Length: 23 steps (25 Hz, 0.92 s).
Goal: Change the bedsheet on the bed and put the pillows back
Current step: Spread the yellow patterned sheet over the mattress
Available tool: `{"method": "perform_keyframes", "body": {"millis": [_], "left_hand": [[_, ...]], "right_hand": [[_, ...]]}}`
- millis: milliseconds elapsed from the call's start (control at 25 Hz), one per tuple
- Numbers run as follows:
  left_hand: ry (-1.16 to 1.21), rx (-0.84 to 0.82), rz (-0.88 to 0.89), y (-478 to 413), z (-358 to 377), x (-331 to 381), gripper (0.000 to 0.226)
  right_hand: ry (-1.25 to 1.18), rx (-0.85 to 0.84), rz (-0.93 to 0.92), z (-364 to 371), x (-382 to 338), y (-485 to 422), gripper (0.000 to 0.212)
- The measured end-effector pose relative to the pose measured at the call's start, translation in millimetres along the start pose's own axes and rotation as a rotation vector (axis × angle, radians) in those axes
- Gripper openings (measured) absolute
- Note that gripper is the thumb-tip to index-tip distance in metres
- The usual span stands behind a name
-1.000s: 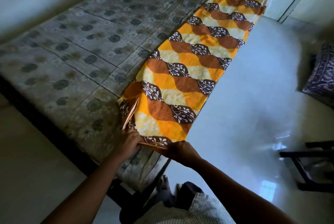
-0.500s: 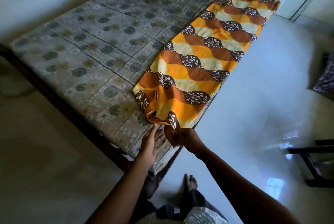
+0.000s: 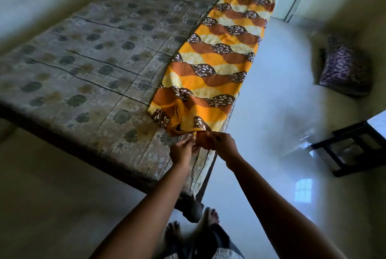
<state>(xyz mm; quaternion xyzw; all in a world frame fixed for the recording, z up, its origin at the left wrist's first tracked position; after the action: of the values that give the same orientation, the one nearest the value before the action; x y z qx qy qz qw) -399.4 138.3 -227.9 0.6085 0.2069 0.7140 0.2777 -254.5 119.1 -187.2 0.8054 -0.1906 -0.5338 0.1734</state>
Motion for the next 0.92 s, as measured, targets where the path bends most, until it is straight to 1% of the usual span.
{"method": "perform_keyframes", "body": {"millis": [40,120,200,240,320,400,480,520,560,600,640,680,720,760,800,840,880,920], "left_hand": [[0.099,0.017,-0.029,4.2,0.2,-0.4,0.019],[0.239,0.038,-0.078,13.8,-1.4,-5.5,0.018],[0.304,0.042,-0.127,18.7,-3.0,-13.5,0.017],[0.304,0.048,-0.137,20.7,-3.8,-16.3,0.015],[0.286,0.072,-0.142,18.9,-4.9,-17.0,0.012],[0.277,0.084,-0.155,14.3,-6.7,-16.4,0.013],[0.24,0.053,-0.198,8.9,-6.8,-19.7,0.017],[0.151,0.035,-0.21,7.8,-6.4,-21.7,0.022],[-0.037,0.032,-0.19,7.2,-7.2,-23.2,0.03],[-0.309,0.036,-0.107,8.0,-5.5,-19.5,0.042],[-0.578,0.035,0.068,9.5,1.4,-10.2,0.054],[-0.789,0.001,0.334,13.9,16.9,4.0,0.062],[-0.953,-0.084,0.606,20.6,37.9,14.9,0.066],[-1.105,-0.183,0.821,26.5,59.4,21.7,0.064],[-1.257,-0.282,0.958,25.9,77.1,23.0,0.058],[-1.417,-0.378,0.987,20.7,90.1,22.0,0.051],[-1.574,-0.463,0.944,12.3,97.4,18.8,0.045],[-1.722,-0.51,0.874,4.3,100.1,14.4,0.04]], "right_hand": [[0.031,0.049,0.021,-7.2,0.5,1.1,0.027],[-0.015,0.172,0.073,-27.0,6.7,6.2,0.024],[-0.023,0.31,0.105,-54.1,14.0,9.0,0.026],[-0.006,0.35,0.108,-67.3,16.5,9.6,0.027],[0.032,0.336,0.082,-84.7,17.2,7.8,0.028],[0.141,0.289,0.024,-92.4,11.7,6.6,0.027],[0.245,0.247,-0.048,-92.2,7.8,8.4,0.025],[0.272,0.19,-0.087,-89.1,8.9,8.2,0.023],[0.321,0.105,-0.12,-82.4,9.9,9.3,0.021],[0.42,0.026,-0.164,-74.4,9.8,11.6,0.02],[0.574,-0.007,-0.244,-66.4,8.3,16.0,0.019],[0.734,0.003,-0.371,-57.7,6.5,21.6,0.019],[0.849,0.017,-0.487,-48.4,7.2,28.2,0.018],[0.911,0.028,-0.571,-41.6,10.9,33.0,0.016],[0.935,0.051,-0.609,-39.1,14.1,36.8,0.016],[0.937,0.089,-0.598,-41.0,18.7,39.0,0.02],[0.922,0.146,-0.567,-46.2,24.3,41.1,0.023],[0.897,0.201,-0.537,-51.7,28.6,44.0,0.022]]}}
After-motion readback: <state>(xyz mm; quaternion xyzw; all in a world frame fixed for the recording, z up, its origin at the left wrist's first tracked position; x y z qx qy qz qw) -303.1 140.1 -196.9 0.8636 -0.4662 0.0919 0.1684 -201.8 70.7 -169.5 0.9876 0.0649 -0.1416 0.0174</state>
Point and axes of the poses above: each hand's wrist, its own y-axis away from the middle knuckle, its own z-axis out of the palm, x = y × z, the point moved 6 cm from there along -y, towards the middle knuckle, and after that the axes turned 13 degrees about -x, right-handed, at the moved point
